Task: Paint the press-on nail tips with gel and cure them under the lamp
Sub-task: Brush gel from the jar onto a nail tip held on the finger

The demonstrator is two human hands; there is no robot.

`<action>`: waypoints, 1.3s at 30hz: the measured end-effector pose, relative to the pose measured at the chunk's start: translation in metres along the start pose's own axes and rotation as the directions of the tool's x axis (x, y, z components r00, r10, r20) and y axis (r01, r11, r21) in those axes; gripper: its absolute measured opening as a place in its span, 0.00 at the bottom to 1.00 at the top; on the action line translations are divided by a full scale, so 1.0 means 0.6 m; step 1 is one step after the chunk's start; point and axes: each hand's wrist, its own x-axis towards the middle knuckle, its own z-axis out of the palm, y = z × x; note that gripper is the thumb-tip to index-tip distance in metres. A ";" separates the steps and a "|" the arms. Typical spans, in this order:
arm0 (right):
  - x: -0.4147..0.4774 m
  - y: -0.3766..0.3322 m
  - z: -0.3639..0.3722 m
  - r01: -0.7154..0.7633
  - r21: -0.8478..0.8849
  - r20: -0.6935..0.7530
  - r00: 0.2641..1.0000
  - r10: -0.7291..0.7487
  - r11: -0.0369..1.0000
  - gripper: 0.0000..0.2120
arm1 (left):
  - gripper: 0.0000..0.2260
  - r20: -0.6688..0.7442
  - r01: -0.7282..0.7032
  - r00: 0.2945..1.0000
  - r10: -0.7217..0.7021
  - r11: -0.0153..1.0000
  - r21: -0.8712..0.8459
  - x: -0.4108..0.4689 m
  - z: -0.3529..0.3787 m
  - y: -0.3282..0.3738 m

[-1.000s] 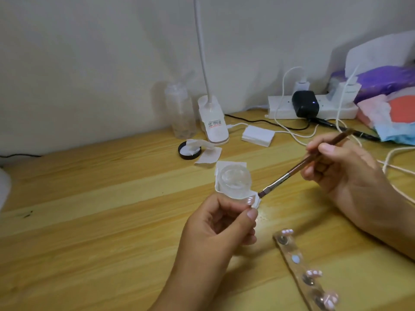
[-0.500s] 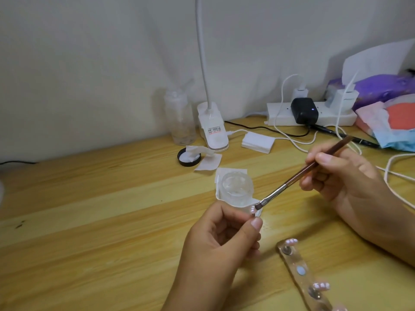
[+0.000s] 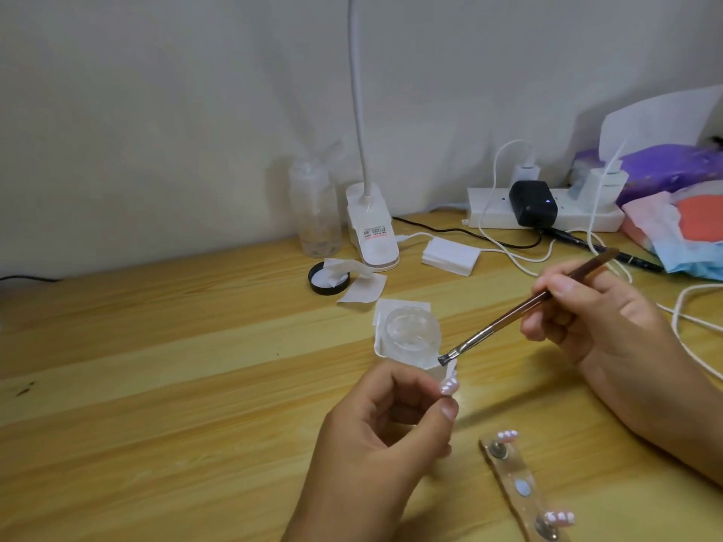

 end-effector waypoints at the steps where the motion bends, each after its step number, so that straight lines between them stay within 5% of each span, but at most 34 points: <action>1: 0.001 0.000 0.000 -0.005 0.017 -0.015 1.000 0.005 1.000 0.09 | 0.07 0.005 -0.012 1.000 0.011 1.000 0.020 -0.001 0.000 0.000; 24: -0.001 -0.001 -0.009 -0.110 0.044 0.150 0.983 0.102 0.993 0.08 | 0.09 0.024 -0.020 1.000 0.019 0.999 0.051 -0.001 0.000 -0.003; 30: 0.012 0.006 -0.015 -0.042 0.136 0.069 0.997 0.033 0.990 0.13 | 0.11 0.017 -0.001 1.000 0.001 1.000 0.009 -0.002 0.004 -0.002; 39: 0.002 0.002 -0.012 -0.046 0.038 0.124 0.991 0.041 0.998 0.12 | 0.09 0.031 -0.002 1.000 0.002 1.000 0.022 -0.001 0.003 -0.003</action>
